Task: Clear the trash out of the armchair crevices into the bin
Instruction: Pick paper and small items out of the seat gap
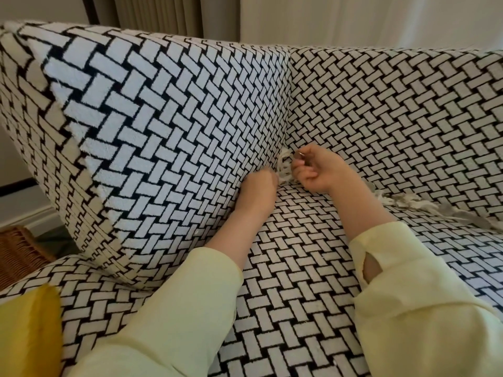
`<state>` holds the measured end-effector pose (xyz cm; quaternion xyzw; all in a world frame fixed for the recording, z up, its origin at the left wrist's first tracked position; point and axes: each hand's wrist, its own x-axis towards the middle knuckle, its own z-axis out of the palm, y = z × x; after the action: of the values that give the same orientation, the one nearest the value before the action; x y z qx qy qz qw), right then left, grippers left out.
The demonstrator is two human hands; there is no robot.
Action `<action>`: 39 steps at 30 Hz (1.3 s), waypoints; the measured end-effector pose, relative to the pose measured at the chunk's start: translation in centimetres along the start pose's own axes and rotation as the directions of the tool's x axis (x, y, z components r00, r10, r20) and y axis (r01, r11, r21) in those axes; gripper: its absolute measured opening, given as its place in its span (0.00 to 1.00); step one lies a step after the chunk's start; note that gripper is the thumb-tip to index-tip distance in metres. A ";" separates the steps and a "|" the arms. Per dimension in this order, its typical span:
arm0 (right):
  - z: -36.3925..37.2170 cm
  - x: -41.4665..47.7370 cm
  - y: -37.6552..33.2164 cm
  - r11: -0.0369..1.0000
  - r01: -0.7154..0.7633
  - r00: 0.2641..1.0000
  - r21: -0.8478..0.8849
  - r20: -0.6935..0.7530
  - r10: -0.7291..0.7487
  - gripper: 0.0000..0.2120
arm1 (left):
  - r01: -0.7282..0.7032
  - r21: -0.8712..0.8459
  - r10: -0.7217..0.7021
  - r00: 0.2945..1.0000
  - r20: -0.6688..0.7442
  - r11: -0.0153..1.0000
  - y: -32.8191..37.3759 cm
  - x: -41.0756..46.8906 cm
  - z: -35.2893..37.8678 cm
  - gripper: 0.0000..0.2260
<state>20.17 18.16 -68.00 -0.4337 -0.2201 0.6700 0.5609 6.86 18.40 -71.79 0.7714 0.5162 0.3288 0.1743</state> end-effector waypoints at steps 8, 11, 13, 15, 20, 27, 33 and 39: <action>1.8 -0.9 -0.8 0.856 0.101 0.994 -0.506 0.020 -0.106 0.07 | 0.553 -0.790 -0.275 0.742 0.612 -0.265 2.5 -0.5 -1.8 0.09; 3.9 -1.6 -1.0 0.433 0.105 0.991 -0.895 0.057 -0.123 0.06 | 0.532 -0.751 -0.232 0.733 0.640 -0.391 1.9 -0.2 -2.2 0.10; 5.2 -2.1 -0.9 0.210 0.075 0.997 -0.975 0.066 -0.051 0.09 | 0.534 -0.738 -0.227 0.724 0.651 -0.413 1.7 0.0 -2.2 0.13; 6.2 -2.9 -1.0 0.151 0.064 0.998 -0.986 0.065 0.001 0.13 | 0.541 -0.741 -0.234 0.721 0.653 -0.398 1.4 0.1 -2.0 0.14; 5.8 -3.7 -2.1 0.393 0.168 0.969 -0.904 0.079 -0.232 0.15 | 0.502 -0.711 -0.256 0.697 0.669 -0.492 1.1 0.2 -1.8 0.08; 0.4 1.8 1.2 0.019 0.047 0.752 -0.999 0.023 -0.659 0.11 | 0.536 -0.749 -0.261 0.716 0.648 -0.389 0.8 -0.2 -1.5 0.11; 0.2 3.7 2.1 -0.196 -0.108 0.832 -0.975 0.020 -0.555 0.14 | 0.538 -0.753 -0.248 0.724 0.643 -0.379 0.7 -0.1 -1.4 0.10; 0.3 3.8 2.5 -0.247 -0.158 0.774 -0.956 0.036 -0.632 0.10 | 0.534 -0.754 -0.253 0.724 0.641 -0.382 0.7 -0.2 -1.3 0.10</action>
<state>18.56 21.12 -71.02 -0.7945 -0.5786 -0.0275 0.1823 6.38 17.84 -70.51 0.1373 0.2973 0.4323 0.8402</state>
